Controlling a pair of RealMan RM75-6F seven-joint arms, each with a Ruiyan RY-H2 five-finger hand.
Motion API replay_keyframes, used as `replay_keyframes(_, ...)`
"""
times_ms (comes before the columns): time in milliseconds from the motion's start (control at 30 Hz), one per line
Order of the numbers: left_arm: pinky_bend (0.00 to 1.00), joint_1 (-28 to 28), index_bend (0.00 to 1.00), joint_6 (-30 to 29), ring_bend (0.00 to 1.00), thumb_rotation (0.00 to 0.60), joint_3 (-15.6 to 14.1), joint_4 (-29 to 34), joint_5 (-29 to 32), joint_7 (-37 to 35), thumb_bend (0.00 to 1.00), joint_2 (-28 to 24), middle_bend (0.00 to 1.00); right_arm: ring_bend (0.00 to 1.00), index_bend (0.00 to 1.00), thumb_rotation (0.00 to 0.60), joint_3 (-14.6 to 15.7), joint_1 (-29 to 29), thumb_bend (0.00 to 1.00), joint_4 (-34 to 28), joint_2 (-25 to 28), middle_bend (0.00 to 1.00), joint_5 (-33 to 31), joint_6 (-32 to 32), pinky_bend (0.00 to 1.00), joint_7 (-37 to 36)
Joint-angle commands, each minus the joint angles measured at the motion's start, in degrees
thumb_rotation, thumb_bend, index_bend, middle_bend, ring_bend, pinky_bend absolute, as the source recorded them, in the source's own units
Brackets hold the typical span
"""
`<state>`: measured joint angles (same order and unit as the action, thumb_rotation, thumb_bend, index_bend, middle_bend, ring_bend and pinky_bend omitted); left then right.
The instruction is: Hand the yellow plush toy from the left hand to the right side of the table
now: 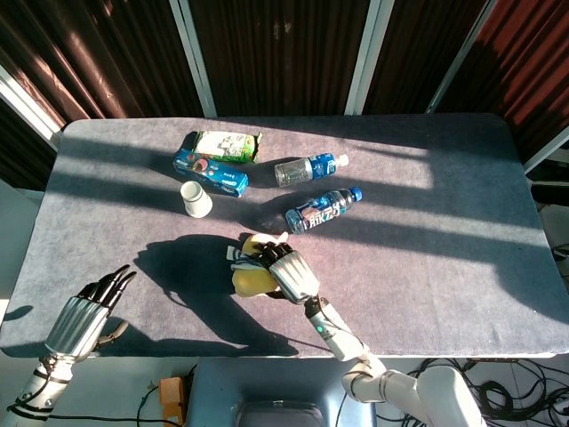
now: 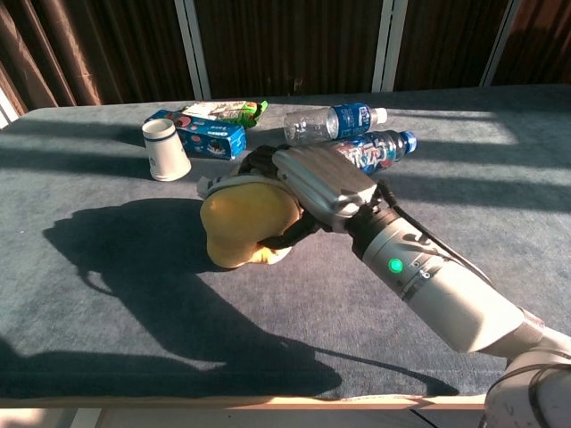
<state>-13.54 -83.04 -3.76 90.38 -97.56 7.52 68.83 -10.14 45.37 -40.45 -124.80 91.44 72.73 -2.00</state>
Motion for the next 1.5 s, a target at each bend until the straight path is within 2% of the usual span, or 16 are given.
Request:
replay_keyframes(33, 0.35, 0.01, 0.03, 0.23, 0.17, 0.600, -0.13, 0.10, -0.37, 0.43, 0.27, 0.07, 0.05, 0.81, 0.81, 0.600, 0.32, -1.24, 0.16, -3.93, 3.64, 0.63, 1.79, 4.80, 0.98, -2.72)
replay_keyframes(167, 0.35, -0.01, 0.04, 0.67, 0.17, 0.600, -0.23, 0.27, -0.55, 0.86, 0.27, 0.13, 0.06, 0.82, 0.81, 0.600, 2.11, -3.75, 0.16, -13.42, 11.06, 0.64, 3.79, 8.62, 0.99, -0.84)
replay_keyframes(333, 0.35, 0.02, 0.04, 1.10, 0.17, 0.600, -0.38, 0.28, -0.80, 1.28, 0.27, 0.13, 0.06, 0.83, 0.81, 0.600, 6.58, -9.03, 0.16, -29.71, 25.04, 0.64, 5.49, 10.45, 1.00, 7.65)
replay_keyframes(400, 0.35, 0.03, 0.04, 1.27, 0.17, 0.600, -0.46, 0.39, -0.86, 1.23, 0.27, 0.09, 0.06, 0.83, 0.81, 0.600, 8.66, -11.47, 0.16, -34.12, 30.21, 0.64, 5.95, 11.31, 1.00, 10.83)
replay_keyframes(467, 0.35, 0.01, 0.04, 1.44, 0.17, 0.600, -0.46, 0.42, -0.86, 1.29, 0.27, 0.07, 0.06, 0.83, 0.81, 0.600, 10.24, -13.48, 0.16, -35.81, 33.78, 0.64, 6.44, 12.44, 1.00, 12.78)
replay_keyframes(567, 0.35, -0.05, 0.04, 1.73, 0.17, 0.600, -0.42, 0.47, -0.91, 1.66, 0.27, 0.23, 0.06, 0.83, 0.81, 0.600, 11.42, -16.40, 0.16, -35.18, 37.52, 0.65, 6.83, 15.08, 1.00, 14.22)
replay_keyframes(667, 0.35, -0.09, 0.04, 2.03, 0.17, 0.600, -0.43, 0.39, -1.02, 2.27, 0.27, 0.48, 0.06, 0.83, 0.81, 0.600, 11.27, -18.60, 0.16, -32.65, 38.89, 0.64, 5.71, 16.77, 1.00, 12.03)
replay_keyframes(833, 0.35, 0.02, 0.04, 2.37, 0.17, 0.600, -0.60, 0.28, -1.18, 3.31, 0.27, 0.82, 0.06, 0.82, 0.80, 0.600, 10.53, -20.58, 0.16, -27.00, 38.68, 0.65, 2.09, 15.14, 0.98, 4.56)
replay_keyframes(1033, 0.35, 0.06, 0.04, 2.88, 0.17, 0.600, -0.50, 0.38, -0.84, 4.17, 0.27, 1.15, 0.06, 0.72, 0.71, 0.600, 10.08, -22.19, 0.16, -19.21, 36.67, 0.64, -0.91, 12.11, 0.88, -1.82)
replay_keyframes(1133, 0.35, 0.00, 0.04, 3.27, 0.17, 0.600, -0.46, 0.52, -0.65, 4.63, 0.27, 1.30, 0.06, 0.63, 0.64, 0.600, 10.60, -22.42, 0.16, -17.30, 36.38, 0.59, -1.02, 10.27, 0.80, -5.56)
replay_keyframes(1233, 0.35, -0.04, 0.04, 3.56, 0.17, 0.600, -0.49, 0.55, -0.66, 5.18, 0.27, 1.49, 0.06, 0.48, 0.52, 0.600, 11.36, -22.34, 0.16, -16.31, 36.49, 0.48, -0.22, 8.97, 0.67, -8.61)
replay_keyframes(1400, 0.36, -0.03, 0.04, 3.68, 0.17, 0.600, -0.60, 0.57, -0.83, 5.29, 0.27, 1.50, 0.06, 0.19, 0.28, 0.600, 12.57, -22.15, 0.15, -16.31, 37.13, 0.24, 1.51, 7.84, 0.39, -10.78)
replay_keyframes(1500, 0.36, 0.05, 0.04, 3.53, 0.17, 0.600, -0.57, 0.54, -0.82, 5.10, 0.27, 1.44, 0.06, 0.11, 0.18, 0.600, 12.93, -22.42, 0.14, -16.46, 37.29, 0.16, 2.62, 8.72, 0.30, -11.18)
